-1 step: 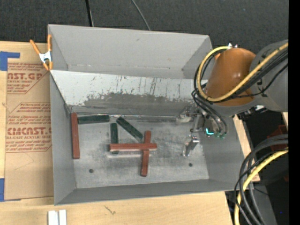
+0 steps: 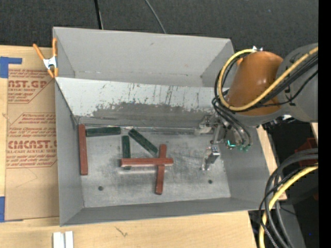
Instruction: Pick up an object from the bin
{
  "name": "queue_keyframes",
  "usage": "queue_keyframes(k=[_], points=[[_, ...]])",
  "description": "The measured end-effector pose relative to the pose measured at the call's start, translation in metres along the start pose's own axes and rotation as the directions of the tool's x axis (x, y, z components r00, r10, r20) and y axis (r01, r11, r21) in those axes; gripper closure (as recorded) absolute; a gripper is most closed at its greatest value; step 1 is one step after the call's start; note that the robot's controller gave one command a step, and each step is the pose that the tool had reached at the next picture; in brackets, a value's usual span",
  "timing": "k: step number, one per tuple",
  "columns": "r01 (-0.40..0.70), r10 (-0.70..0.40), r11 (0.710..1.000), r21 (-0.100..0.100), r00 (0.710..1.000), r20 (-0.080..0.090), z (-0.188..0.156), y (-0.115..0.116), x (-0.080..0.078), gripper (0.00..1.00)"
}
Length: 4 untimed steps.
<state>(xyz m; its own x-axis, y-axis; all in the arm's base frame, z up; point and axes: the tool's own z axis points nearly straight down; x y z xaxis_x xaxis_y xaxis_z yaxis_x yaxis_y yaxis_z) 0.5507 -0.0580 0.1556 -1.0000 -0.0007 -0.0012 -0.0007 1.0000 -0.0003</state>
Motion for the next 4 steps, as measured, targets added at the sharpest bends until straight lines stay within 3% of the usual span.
queue_keyframes(k=[1, 2, 3, 4], points=[[-0.064, 0.064, 0.998, 0.002, 0.998, 0.01, 0.067, 0.087, -0.018, 1.0], [-0.064, 0.064, 0.998, 0.002, 0.998, 0.01, 0.067, 0.087, -0.018, 1.0], [-0.035, 0.035, 0.999, 0.001, 0.999, -0.007, 0.022, 0.1, -0.015, 1.0], [-0.047, 0.047, 0.999, -0.001, 0.999, 0.005, -0.014, 0.138, -0.027, 1.0]])
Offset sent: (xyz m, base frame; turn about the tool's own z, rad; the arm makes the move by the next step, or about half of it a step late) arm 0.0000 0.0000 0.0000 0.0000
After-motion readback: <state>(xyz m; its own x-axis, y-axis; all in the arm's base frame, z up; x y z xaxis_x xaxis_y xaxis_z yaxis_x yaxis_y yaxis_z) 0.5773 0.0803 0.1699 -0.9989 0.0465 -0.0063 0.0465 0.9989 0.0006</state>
